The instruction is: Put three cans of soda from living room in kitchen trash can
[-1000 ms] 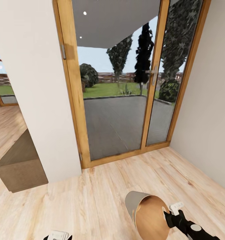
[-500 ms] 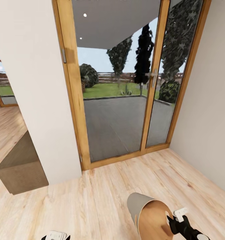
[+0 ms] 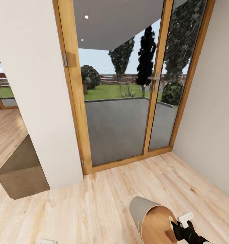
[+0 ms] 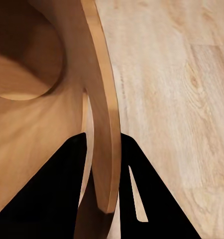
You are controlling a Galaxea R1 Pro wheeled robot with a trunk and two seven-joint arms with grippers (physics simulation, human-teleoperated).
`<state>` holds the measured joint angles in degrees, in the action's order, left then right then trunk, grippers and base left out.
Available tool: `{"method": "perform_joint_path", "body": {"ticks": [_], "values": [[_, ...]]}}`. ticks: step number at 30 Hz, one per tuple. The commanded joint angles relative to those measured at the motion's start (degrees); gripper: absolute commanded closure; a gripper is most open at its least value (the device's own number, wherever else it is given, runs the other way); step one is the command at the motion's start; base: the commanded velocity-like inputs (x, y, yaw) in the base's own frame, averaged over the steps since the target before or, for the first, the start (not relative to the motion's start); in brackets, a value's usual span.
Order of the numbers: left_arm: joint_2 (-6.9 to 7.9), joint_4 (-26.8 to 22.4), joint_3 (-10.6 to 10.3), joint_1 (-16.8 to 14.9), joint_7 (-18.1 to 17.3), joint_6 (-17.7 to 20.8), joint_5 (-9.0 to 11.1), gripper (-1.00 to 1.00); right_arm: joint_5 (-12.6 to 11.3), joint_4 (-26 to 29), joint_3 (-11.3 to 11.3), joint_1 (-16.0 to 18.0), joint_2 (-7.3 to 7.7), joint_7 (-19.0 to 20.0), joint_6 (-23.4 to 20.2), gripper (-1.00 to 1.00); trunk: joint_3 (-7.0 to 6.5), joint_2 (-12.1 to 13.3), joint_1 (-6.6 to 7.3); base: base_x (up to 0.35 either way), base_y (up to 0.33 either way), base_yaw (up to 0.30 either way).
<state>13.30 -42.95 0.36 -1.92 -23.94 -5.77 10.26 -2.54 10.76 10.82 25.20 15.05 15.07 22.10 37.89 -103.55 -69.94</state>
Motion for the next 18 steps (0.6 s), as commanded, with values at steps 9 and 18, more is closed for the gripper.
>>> {"method": "perform_joint_path", "body": {"ticks": [9,18], "values": [[0.02,0.5,0.0,0.0,-0.1,-0.1,0.1,-1.00,-0.4,0.1,-0.8,0.0,-0.07,0.5,0.0,1.00,-1.63,3.6,1.99,0.000,0.000,0.000],[0.05,0.5,0.0,0.0,-1.7,0.0,0.2,-1.00,-0.4,0.1,-0.7,0.0,-0.15,0.5,0.0,1.00,-3.24,7.2,3.96,0.000,0.000,0.000]]}}
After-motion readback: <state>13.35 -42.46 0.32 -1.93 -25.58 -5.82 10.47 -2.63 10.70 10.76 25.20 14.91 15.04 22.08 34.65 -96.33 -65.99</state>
